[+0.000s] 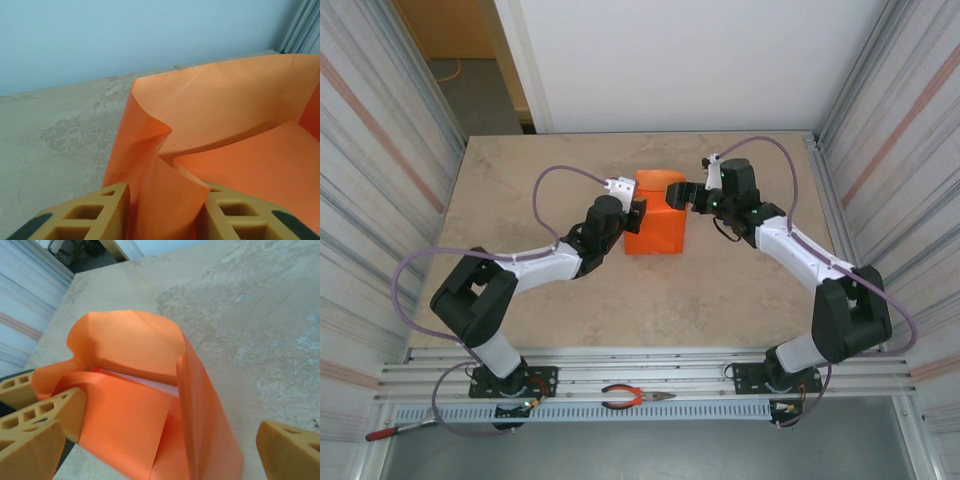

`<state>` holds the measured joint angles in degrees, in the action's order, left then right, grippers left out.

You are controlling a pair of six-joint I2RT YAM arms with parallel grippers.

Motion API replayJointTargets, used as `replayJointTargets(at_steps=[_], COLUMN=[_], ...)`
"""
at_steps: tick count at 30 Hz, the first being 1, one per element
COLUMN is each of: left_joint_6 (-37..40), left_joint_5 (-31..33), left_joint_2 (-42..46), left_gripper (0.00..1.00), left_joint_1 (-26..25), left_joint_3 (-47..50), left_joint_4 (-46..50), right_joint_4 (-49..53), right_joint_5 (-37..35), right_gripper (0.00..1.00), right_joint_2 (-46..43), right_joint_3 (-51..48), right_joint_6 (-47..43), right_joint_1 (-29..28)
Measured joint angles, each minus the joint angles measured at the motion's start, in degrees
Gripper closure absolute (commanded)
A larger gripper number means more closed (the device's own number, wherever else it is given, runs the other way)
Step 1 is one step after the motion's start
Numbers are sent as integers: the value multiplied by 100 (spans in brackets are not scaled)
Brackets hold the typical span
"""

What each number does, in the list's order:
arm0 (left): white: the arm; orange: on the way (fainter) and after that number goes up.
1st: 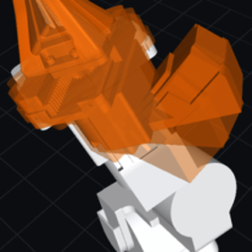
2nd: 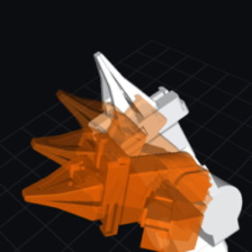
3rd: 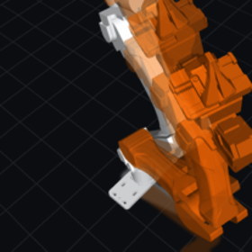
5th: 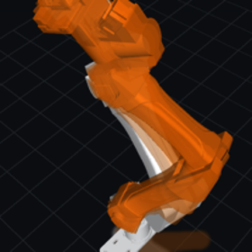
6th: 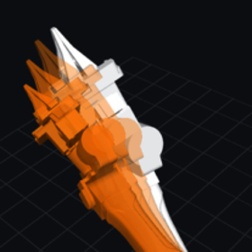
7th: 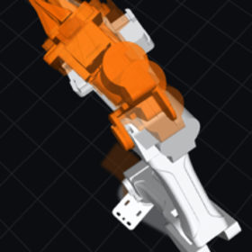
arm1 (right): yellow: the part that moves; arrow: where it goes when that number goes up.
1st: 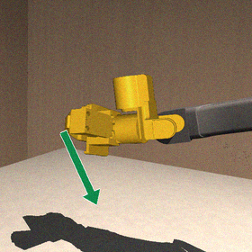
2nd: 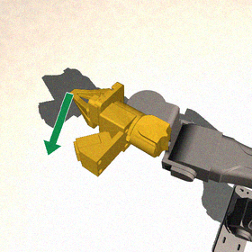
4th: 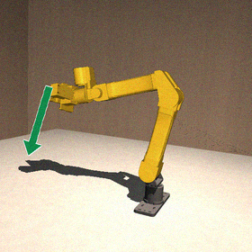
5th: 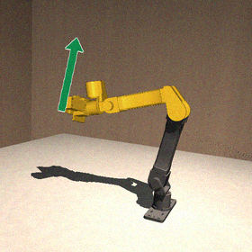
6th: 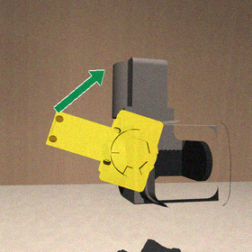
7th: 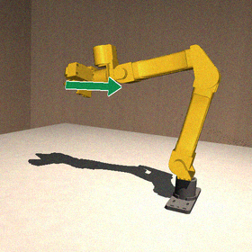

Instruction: Wrap the gift box in paper

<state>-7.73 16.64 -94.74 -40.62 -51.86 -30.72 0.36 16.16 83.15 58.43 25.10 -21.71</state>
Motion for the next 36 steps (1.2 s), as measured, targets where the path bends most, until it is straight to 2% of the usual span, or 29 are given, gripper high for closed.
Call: replayJointTargets(at_steps=[6,10,12,15,19,23,28,32,36], left_joint_6=[2,2,2,-9,-66,-269,-562,-793,-909], left_joint_5=[0,20,31,39,24,-28,46,133,103], left_joint_2=[0,2,4,55,247,658,1311,1722,1757], left_gripper=[62,63,62,57,48,35,26,23,21], left_joint_1=[-2,-28,-28,-28,-26,-22,-2,31,44], left_joint_3=[0,0,0,2,70,361,848,1161,1213], left_joint_4=[0,4,9,114,391,575,549,516,466], right_joint_4=[-297,-546,-625,-809,-1209,-1482,-1558,-1585,-1620], right_joint_5=[-33,-219,-376,-581,-813,-957,-1110,-1191,-1252], right_gripper=[2,1,7,18,26,27,29,30,30], right_joint_2=[-35,280,503,767,693,481,240,177,146], right_joint_3=[-256,-258,-258,-328,-549,-885,-1158,-1233,-1276], right_joint_6=[37,35,42,125,192,297,369,455,501], right_joint_1=[-13,-70,-105,-173,-282,-400,-516,-566,-608])
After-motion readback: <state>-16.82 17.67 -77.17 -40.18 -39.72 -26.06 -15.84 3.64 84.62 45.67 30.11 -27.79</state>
